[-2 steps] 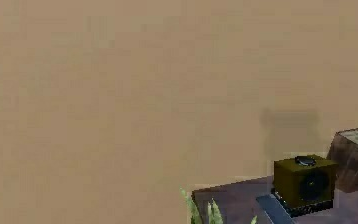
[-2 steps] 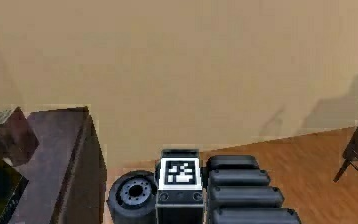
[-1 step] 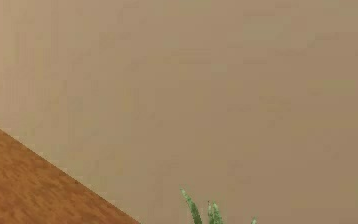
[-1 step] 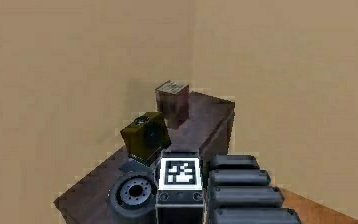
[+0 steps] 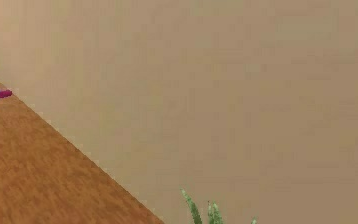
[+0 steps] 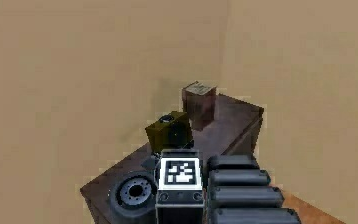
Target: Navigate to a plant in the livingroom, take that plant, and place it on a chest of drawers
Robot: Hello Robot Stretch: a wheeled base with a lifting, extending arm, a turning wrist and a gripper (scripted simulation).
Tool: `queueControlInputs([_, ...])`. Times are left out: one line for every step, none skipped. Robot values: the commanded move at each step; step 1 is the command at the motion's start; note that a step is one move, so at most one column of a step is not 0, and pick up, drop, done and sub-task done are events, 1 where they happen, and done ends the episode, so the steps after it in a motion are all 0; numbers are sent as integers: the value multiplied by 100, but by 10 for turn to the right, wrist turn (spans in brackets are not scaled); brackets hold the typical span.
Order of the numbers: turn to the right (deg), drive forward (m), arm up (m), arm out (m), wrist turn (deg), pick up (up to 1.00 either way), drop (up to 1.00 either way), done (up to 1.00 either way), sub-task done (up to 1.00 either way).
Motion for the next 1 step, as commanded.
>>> queueControlInputs([0, 0, 0, 48, 0, 0, 0, 0, 0])
